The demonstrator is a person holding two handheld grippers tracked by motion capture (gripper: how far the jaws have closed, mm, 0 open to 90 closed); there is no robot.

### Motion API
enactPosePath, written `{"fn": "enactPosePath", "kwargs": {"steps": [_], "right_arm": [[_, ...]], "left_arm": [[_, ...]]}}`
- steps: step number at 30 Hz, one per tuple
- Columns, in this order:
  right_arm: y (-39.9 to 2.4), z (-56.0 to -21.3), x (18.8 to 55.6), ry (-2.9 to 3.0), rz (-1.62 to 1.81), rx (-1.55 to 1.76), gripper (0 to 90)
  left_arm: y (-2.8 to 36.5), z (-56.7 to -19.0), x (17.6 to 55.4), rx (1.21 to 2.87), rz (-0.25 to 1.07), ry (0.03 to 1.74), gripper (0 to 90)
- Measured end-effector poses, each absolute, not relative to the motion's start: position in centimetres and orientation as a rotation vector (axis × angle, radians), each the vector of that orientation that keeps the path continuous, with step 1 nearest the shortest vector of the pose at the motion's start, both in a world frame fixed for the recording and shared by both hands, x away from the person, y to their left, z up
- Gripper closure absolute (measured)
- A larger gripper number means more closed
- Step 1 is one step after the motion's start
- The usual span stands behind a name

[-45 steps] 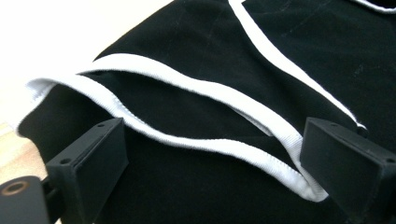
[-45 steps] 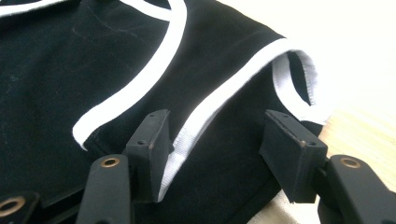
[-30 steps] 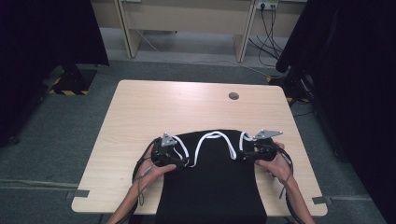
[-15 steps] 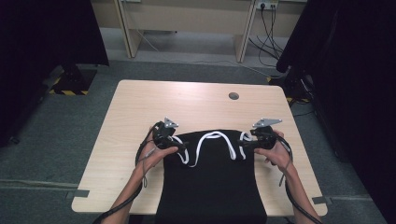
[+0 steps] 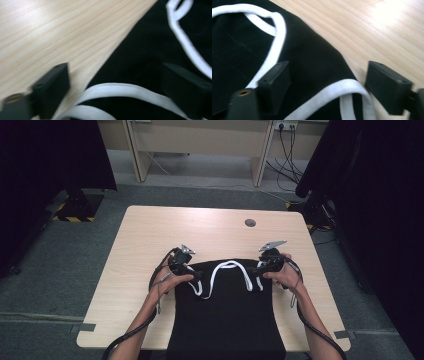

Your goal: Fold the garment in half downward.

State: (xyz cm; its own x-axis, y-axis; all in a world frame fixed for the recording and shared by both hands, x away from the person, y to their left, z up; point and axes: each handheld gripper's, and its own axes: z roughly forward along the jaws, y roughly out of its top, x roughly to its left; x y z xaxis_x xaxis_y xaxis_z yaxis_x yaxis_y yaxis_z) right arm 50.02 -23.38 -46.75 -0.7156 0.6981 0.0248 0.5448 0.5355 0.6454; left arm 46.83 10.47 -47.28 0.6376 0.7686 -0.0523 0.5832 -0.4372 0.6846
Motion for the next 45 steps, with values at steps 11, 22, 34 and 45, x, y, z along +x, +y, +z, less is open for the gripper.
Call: {"fn": "enactPosePath", "kwargs": {"steps": [11, 22, 34, 45], "right_arm": [[-23.4, -46.2, 48.9, 2.62, 1.003, 0.977, 81.6], [-23.3, -43.5, 49.5, 2.548, 1.086, 0.962, 82.9], [-22.3, -40.5, 52.4, 2.481, 1.111, 0.961, 82.8], [-22.1, -36.7, 52.1, 2.389, 1.22, 0.856, 82.7]], "left_arm": [[9.8, -46.8, 45.8, 2.179, 0.31, 0.92, 78.1], [10.6, -44.7, 46.9, 2.114, 0.394, 0.964, 81.6], [11.1, -40.5, 50.7, 2.085, 0.543, 1.019, 81.7], [12.4, -37.4, 50.3, 1.981, 0.584, 0.99, 81.2]]}}
